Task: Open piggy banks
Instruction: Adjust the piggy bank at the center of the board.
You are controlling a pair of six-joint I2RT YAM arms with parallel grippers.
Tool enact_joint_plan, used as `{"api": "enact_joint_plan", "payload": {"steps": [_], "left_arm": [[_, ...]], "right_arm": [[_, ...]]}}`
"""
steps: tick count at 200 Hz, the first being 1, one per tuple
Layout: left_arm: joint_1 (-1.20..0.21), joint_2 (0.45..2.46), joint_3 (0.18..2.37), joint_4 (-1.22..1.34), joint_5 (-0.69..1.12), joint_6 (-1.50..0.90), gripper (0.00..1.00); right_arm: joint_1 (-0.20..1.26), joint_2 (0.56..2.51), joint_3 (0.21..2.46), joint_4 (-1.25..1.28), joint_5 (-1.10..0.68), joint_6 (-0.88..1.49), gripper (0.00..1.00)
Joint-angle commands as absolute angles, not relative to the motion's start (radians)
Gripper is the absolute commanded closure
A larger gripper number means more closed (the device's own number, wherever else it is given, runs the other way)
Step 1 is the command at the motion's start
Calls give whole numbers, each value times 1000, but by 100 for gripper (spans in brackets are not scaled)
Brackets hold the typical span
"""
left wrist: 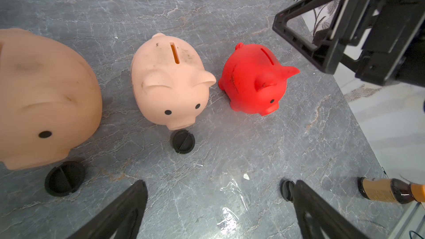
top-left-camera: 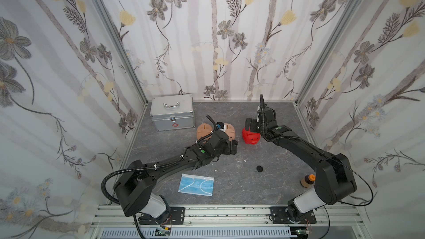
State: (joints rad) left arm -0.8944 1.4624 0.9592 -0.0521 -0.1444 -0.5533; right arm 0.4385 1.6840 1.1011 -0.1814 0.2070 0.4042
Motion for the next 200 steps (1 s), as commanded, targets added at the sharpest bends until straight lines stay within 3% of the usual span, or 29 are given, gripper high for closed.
{"api": "enact_joint_plan", "payload": {"steps": [1,81,144,200], "left_arm": [[-894,1436,933,-5,-128,-545,0],[-969,1572,986,24,-92,-546,0],[-964,1629,1080,11,-120,-554,0],[-943,1589,1042,17,-121,-560,0]], "right_arm": [[439,1636,1072,-168,207,424,1],[439,1397,764,-167,198,522,22],[421,1514,786,-92,176,519,36],[403,1591,815,-18,99,485,40]]}}
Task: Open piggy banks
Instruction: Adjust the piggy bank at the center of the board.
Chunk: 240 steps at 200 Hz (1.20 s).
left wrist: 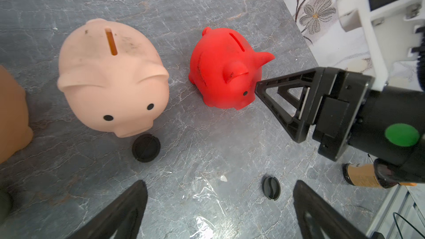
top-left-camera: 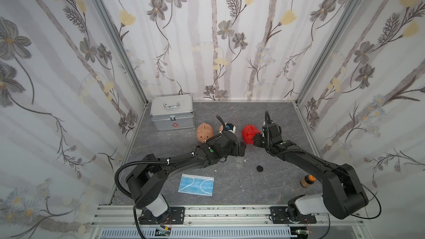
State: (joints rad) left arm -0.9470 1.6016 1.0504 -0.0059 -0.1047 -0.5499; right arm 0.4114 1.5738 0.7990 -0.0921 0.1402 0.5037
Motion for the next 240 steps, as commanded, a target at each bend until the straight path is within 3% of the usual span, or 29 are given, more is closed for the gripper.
{"api": "enact_joint_plan", "payload": {"steps": [1,135,208,240], "left_arm": [[-943,1589,1042,17,-121,-561,0],[-934,1568,1012,23,-125,-565,0],[-1013,1553,885,158,-108,-571,0],[-997,1526,853,190,-118,-600,0]], "right_arm": [[403,1591,816,-18,99,485,40],[404,1649,825,55,-60,436,45],[484,1406,670,-112,211,552,42],[474,1410,804,-177,268,480,32]]}}
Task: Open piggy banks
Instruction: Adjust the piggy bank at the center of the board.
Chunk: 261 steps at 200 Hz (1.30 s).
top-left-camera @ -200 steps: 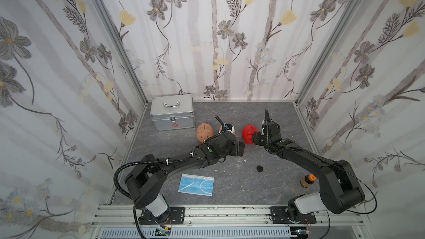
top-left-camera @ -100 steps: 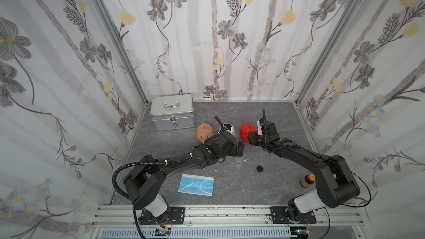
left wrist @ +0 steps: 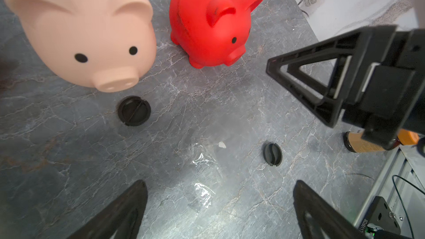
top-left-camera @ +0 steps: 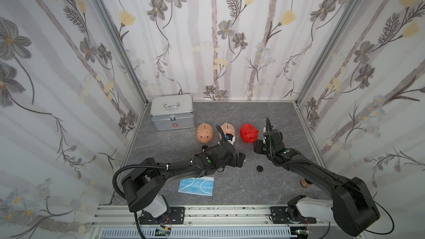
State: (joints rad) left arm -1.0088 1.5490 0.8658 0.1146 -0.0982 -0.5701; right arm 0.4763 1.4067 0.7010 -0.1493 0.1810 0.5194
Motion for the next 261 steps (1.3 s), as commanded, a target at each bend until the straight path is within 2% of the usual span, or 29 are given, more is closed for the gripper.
{"api": "enact_joint_plan", "payload": {"steps": [1,22,45,88,124,196,261], "left_arm": [[-996,1524,852,193,-117,-601,0],[-946,1480,839,206,-95,-619,0],[-887,1439,850,185,-74,-621,0],[-751,1430,906,114,17,-630,0],[-716,1420,928,92,37,-622,0],[-710,1415,914,94,38,-632,0],[-710,1405,896,100,31,-637,0]], "right_arm": [[474,1412,810,-180,268,477,31],[474,1495,962,-246,267,422,19],[474,1651,1138,-349,273,378,14],[477,1871,1403,-486,298,328,10],[482,2015,1570,-596,329,277,5],[518,2141,1682,-663,387,135,1],[531,2185,1701,-680,427,105,1]]}}
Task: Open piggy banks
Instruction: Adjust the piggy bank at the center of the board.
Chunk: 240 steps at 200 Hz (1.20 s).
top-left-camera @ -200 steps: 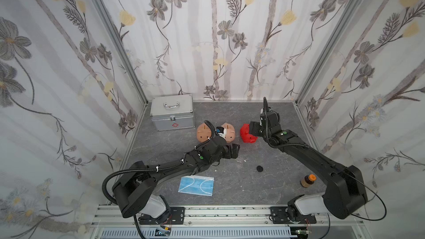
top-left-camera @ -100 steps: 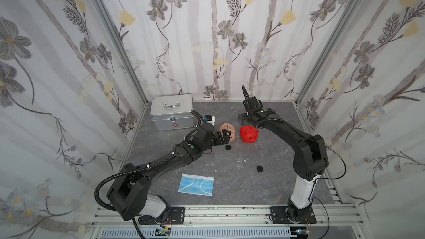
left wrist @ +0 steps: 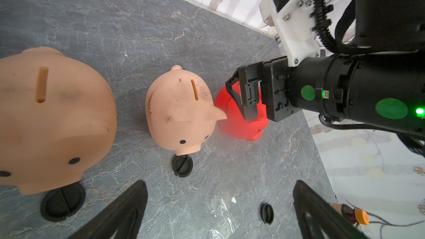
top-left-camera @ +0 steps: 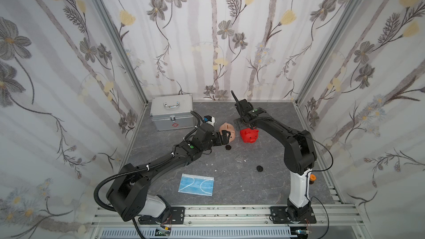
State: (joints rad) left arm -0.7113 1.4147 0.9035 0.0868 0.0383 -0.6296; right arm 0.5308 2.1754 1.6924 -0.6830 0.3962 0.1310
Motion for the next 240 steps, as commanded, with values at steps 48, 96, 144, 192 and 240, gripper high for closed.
{"api": "enact_joint_plan", "payload": {"steps": [48,96,144,192,240], "left_arm": [[-710,1403,890,103,30,-641,0],[-710,1405,893,103,36,-641,0],[-710,1402,887,103,34,-644,0],[-710,1404,889,103,35,-643,0],[-714,1402,891,98,39,-628,0]], "right_arm": [[533,2197,1701,-698,418,96,1],[529,2202,1700,-705,450,110,1],[515,2207,1700,-707,456,131,1],[497,2204,1697,-709,464,161,1],[494,2128,1666,-646,414,200,2]]}}
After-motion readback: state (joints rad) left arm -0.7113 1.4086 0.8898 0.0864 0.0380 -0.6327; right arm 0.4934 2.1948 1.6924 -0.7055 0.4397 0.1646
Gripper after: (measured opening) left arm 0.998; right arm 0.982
